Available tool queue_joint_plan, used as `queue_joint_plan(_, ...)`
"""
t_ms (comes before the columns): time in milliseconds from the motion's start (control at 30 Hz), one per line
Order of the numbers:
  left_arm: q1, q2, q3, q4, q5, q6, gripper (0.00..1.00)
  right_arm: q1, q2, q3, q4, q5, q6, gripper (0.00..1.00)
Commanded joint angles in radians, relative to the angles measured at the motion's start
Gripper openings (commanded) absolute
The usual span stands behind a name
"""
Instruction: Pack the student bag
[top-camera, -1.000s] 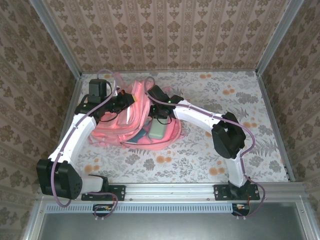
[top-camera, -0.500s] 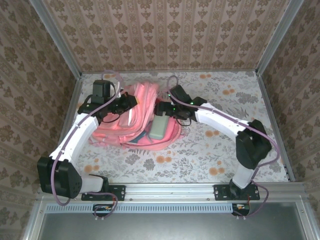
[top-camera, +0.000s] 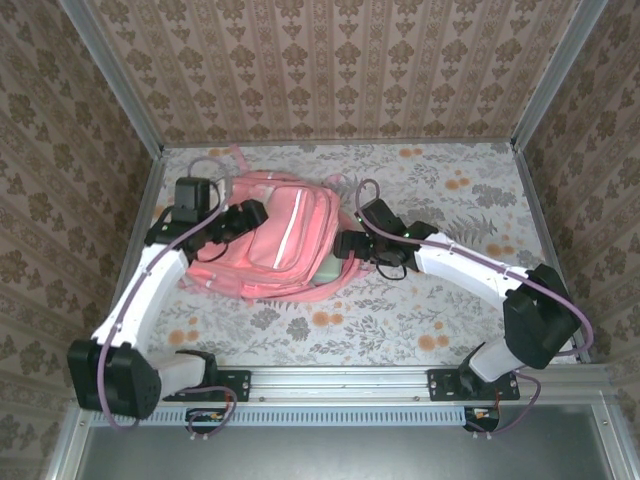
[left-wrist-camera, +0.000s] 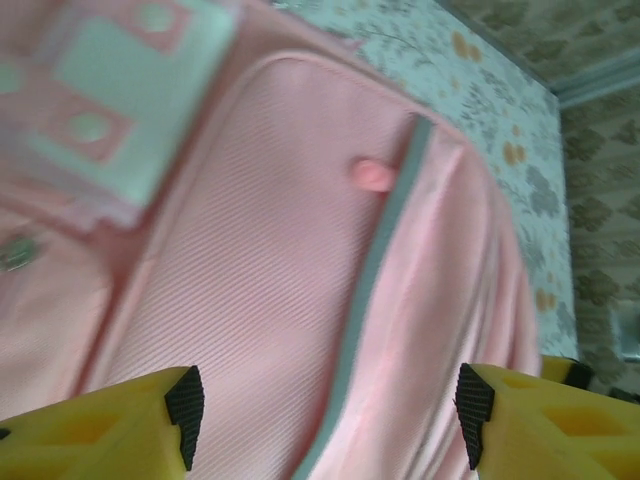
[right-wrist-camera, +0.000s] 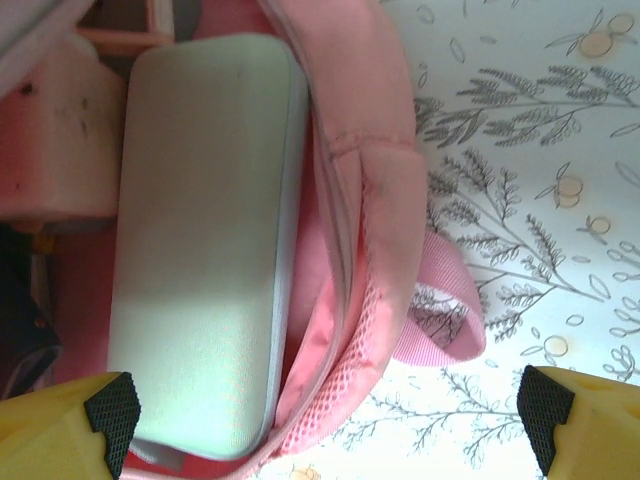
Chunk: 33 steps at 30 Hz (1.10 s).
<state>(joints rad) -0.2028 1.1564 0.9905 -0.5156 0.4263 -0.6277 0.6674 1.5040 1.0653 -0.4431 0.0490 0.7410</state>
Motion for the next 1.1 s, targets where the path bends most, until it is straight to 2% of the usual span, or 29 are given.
queue_joint_plan(0, 0.057, -0.106, -0.093, -0.112, -0.082, -0.039, 0.68, 0.042, -0.044, -0.005, 0.021, 0.057, -0.005, 1.00)
queue_joint_plan(133, 0.142, -0.255, -0.225, -0.184, -0.137, -0.108, 0.64, 0.086, -0.067, -0.017, 0.017, 0.099, -0.015, 1.00)
queue_joint_plan(300, 0.230, -0.396, -0.371, -0.211, -0.136, -0.191, 0.61, 0.154, -0.062, -0.024, 0.062, 0.080, -0.018, 0.96)
queue_joint_plan(500, 0.246, -0.353, -0.479, -0.038, -0.064, -0.232, 0.59, 0.204, 0.012, 0.016, 0.094, 0.042, -0.027, 0.93)
queue_joint_plan(633, 0.251, -0.285, -0.500, 0.024, -0.068, -0.210, 0.57, 0.203, 0.078, 0.071, 0.117, 0.018, -0.034, 0.85)
queue_joint_plan(800, 0.252, -0.233, -0.554, 0.151, -0.031, -0.249, 0.49, 0.185, 0.157, 0.150, 0.084, 0.013, -0.052, 0.61)
queue_joint_plan(900, 0.250, -0.210, -0.574, 0.196, -0.040, -0.254, 0.46, 0.153, 0.178, 0.175, 0.067, 0.017, -0.060, 0.34)
queue_joint_plan(1067, 0.236, -0.177, -0.550, 0.227, -0.034, -0.258, 0.48, 0.087, 0.208, 0.204, 0.063, 0.022, -0.092, 0.20)
